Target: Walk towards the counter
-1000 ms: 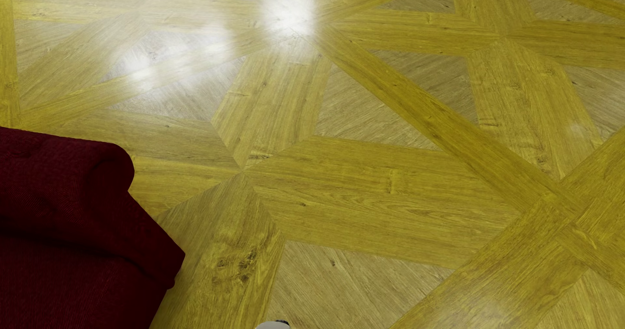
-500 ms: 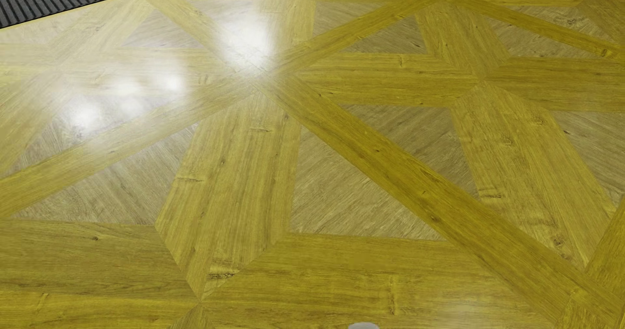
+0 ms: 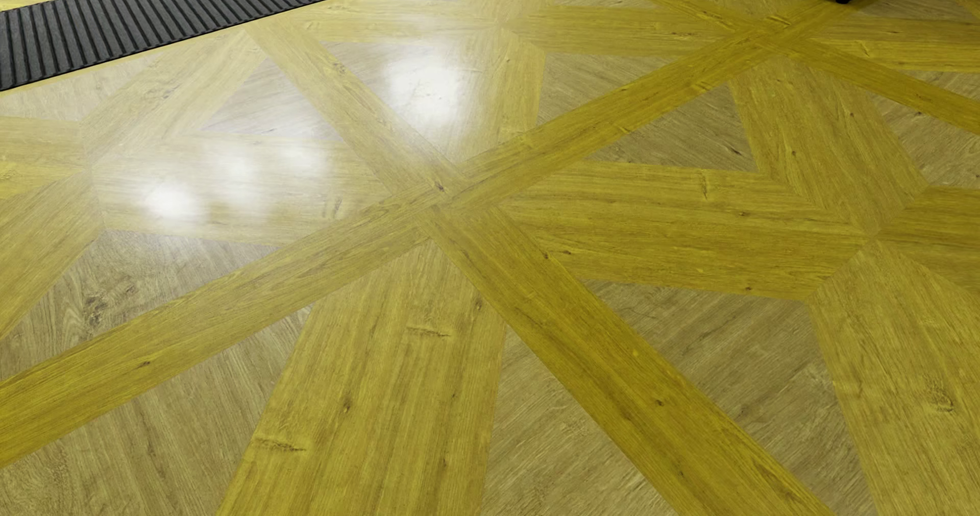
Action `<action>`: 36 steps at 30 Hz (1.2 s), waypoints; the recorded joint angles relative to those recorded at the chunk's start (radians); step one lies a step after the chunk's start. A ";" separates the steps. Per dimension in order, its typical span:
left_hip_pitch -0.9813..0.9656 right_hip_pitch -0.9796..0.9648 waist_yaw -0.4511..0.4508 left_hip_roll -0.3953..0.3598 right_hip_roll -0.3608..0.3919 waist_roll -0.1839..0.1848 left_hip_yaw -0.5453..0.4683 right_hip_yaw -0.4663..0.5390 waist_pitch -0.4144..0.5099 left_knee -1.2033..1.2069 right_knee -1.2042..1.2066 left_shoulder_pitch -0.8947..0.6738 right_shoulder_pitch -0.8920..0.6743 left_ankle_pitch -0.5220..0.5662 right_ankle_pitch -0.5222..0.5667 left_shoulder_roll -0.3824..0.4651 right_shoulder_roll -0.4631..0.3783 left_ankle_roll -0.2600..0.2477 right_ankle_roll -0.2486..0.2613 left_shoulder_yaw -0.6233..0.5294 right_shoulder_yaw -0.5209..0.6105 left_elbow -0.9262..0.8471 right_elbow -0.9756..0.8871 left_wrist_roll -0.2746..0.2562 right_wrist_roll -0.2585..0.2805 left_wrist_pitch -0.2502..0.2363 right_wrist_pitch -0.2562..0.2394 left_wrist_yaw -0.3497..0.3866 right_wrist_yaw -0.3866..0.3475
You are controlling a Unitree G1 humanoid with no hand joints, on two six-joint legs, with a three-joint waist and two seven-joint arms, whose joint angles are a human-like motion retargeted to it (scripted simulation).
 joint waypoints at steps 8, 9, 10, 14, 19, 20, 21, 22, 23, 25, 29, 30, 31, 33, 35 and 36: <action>0.051 -0.089 -0.013 -0.146 -0.108 -0.084 0.000 0.000 -0.027 -0.126 0.668 0.087 0.042 -0.165 0.200 0.039 -0.003 0.000 0.000 -0.072 -0.111 0.027 -0.012 0.000 0.000 0.000 0.000 0.000 0.000; 0.147 -0.186 -0.045 -0.152 -0.113 -0.090 0.000 0.000 -0.008 -0.157 0.744 0.072 0.042 -0.232 0.097 0.043 0.002 0.000 0.000 -0.068 -0.083 0.018 0.013 0.000 0.000 0.000 0.000 0.000 0.000; 0.240 -0.267 -0.092 -0.144 -0.102 -0.079 0.000 0.000 0.003 -0.194 0.707 0.046 0.046 -0.298 0.031 0.044 0.006 0.000 0.000 -0.064 -0.048 0.023 0.033 0.000 0.000 0.000 0.000 0.000 0.000; 0.513 -0.461 -0.255 -0.104 -0.086 -0.016 0.000 0.000 -0.012 -0.312 0.079 -0.050 0.121 -0.571 0.069 0.064 -0.010 0.000 0.000 0.026 -0.053 -0.060 0.041 0.000 0.000 0.000 0.000 0.000 0.000; 0.579 -0.551 -0.371 -0.035 -0.081 0.098 0.000 0.000 -0.037 0.049 0.240 -0.074 0.168 -0.369 0.174 0.049 -0.020 0.000 0.000 0.124 -0.091 -0.123 0.111 0.000 0.000 0.000 0.000 0.000 0.000; 0.503 -0.509 -0.349 -0.025 -0.076 0.111 0.000 0.000 -0.028 0.246 0.283 -0.071 0.153 -0.196 0.133 0.032 -0.016 0.000 0.000 0.085 -0.072 -0.095 0.142 0.000 0.000 0.000 0.000 0.000 0.000; 0.405 -0.453 -0.306 -0.013 -0.078 0.111 0.000 0.000 -0.020 0.394 0.288 -0.073 0.141 -0.104 0.094 0.024 -0.004 0.000 0.000 0.052 -0.066 -0.084 0.157 0.000 0.000 0.000 0.000 0.000 0.000; 0.302 -0.375 -0.261 -0.010 -0.094 0.099 0.000 0.000 -0.013 0.458 0.260 -0.069 0.133 -0.077 0.071 0.015 0.009 0.000 0.000 0.023 -0.060 -0.073 0.153 0.000 0.000 0.000 0.000 0.000 0.000; 0.195 -0.285 -0.214 -0.012 -0.114 0.081 0.000 0.000 -0.009 0.445 0.212 -0.059 0.129 -0.074 0.053 -0.002 0.017 0.000 0.000 0.016 -0.052 -0.042 0.132 0.000 0.000 0.000 0.000 0.000 0.000; 0.003 -0.105 -0.102 -0.016 -0.143 0.040 0.000 0.000 -0.013 0.241 0.105 -0.011 0.136 -0.035 -0.015 -0.010 0.015 0.000 0.000 0.002 -0.033 -0.025 0.040 0.000 0.000 0.000 0.000 0.000 0.000; -0.232 0.169 0.143 0.061 -0.154 0.019 0.000 0.000 -0.027 -0.219 0.012 0.091 0.099 -0.342 -0.111 0.024 -0.044 0.000 0.000 -0.020 -0.027 0.012 -0.107 0.000 0.000 0.000 0.000 0.000 0.000; -0.259 0.214 0.197 0.097 -0.162 0.008 0.000 0.000 -0.028 -0.253 0.016 0.121 0.077 -0.447 -0.101 0.034 -0.054 0.000 0.000 -0.014 -0.022 0.034 -0.108 0.000 0.000 0.000 0.000 0.000 0.000; -0.289 0.255 0.237 0.120 -0.179 -0.009 0.000 0.000 -0.031 -0.236 0.027 0.149 0.061 -0.376 -0.053 0.042 -0.056 0.000 0.000 -0.018 -0.025 0.060 -0.097 0.000 0.000 0.000 0.000 0.000 0.000; -0.373 0.256 0.227 0.067 -0.230 -0.071 0.000 0.000 -0.049 -0.073 0.132 0.169 0.059 -0.028 0.183 0.045 -0.040 0.000 0.000 -0.070 -0.062 0.122 -0.061 0.000 0.000 0.000 0.000 0.000 0.000; -0.312 0.120 0.162 -0.031 -0.220 -0.097 0.000 0.000 -0.045 0.024 0.423 0.142 0.068 -0.066 0.376 0.045 -0.023 0.000 0.000 -0.101 -0.051 0.146 0.001 0.000 0.000 0.000 0.000 0.000 0.000; -0.234 0.026 0.122 -0.083 -0.213 -0.101 0.000 0.000 -0.031 0.022 0.591 0.127 0.064 -0.102 0.323 0.039 -0.021 0.000 0.000 -0.068 -0.029 0.133 0.017 0.000 0.000 0.000 0.000 0.000 0.000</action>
